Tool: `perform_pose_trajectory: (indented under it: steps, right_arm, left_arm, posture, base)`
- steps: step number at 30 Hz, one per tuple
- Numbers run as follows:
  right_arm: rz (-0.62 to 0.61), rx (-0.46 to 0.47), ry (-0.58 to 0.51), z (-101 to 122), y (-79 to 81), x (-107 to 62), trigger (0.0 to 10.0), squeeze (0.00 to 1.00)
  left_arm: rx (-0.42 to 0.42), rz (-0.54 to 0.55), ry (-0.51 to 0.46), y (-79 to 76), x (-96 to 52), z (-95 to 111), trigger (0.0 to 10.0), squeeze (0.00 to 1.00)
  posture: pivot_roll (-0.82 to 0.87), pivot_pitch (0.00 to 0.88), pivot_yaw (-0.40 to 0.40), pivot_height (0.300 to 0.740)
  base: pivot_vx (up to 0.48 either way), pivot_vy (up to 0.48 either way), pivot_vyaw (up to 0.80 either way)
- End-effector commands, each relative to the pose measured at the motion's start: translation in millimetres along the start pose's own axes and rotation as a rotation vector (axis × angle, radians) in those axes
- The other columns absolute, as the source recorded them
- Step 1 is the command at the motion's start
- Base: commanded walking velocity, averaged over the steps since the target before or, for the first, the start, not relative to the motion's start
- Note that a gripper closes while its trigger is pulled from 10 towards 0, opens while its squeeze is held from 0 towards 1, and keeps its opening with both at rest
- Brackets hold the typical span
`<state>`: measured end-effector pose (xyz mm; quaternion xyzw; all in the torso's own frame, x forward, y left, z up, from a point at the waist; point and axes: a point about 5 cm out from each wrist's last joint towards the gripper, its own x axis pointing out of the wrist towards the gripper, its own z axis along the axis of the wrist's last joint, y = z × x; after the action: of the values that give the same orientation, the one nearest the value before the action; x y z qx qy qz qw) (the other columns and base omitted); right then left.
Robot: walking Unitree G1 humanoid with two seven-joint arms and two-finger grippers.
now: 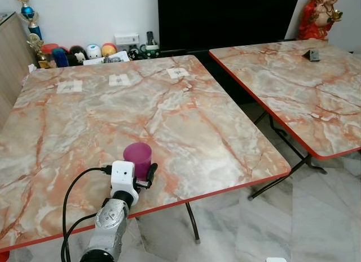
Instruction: Setting the table
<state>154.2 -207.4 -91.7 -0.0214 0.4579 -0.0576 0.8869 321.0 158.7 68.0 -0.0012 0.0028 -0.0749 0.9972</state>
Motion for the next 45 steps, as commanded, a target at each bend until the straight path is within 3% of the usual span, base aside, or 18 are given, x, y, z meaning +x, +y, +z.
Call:
perform_pose_trajectory:
  steps: [1, 26, 38, 39, 45]
  right_arm:
    - [-0.004, -0.003, 0.004, -1.8, -0.3, -0.5, 10.0, 0.0]
    - [-0.005, -0.008, 0.004, -2.2, -0.9, -0.6, 10.0, 0.0]
    - [-0.004, -0.011, 0.007, -2.6, -1.1, -0.7, 10.0, 0.0]
    - [-0.004, -0.012, 0.006, -2.4, -1.4, -0.6, 10.0, 0.0]
    - [-0.006, -0.013, 0.004, -1.8, -2.6, -0.6, 10.0, 0.0]
  left_arm:
    - [0.007, 0.003, -0.005, -0.3, 1.8, 1.1, 0.0, 0.0]
    - [0.008, 0.011, -0.037, 1.9, -2.9, 0.2, 0.0, 0.0]
    - [0.135, 0.051, -0.108, 41.7, -24.9, 15.1, 0.0, 0.0]
    - [0.168, 0.051, -0.12, 49.5, -31.1, 19.5, 0.0, 0.0]
    - [0.251, 0.054, -0.139, 62.8, -49.7, 28.1, 0.0, 0.0]
  posture:
    - [0.02, 0.032, -0.023, 0.74]
    - [0.02, 0.026, -0.025, 0.74]
    - [0.04, 0.038, -0.027, 0.74]
    - [0.04, 0.039, -0.028, 0.74]
    - [0.04, 0.042, -0.028, 0.74]
  base:
    - [0.0, 0.0, 0.0]
    - [0.0, 0.0, 0.0]
    - [0.0, 0.0, 0.0]
    - [0.0, 0.0, 0.0]
    - [0.0, 0.0, 0.0]
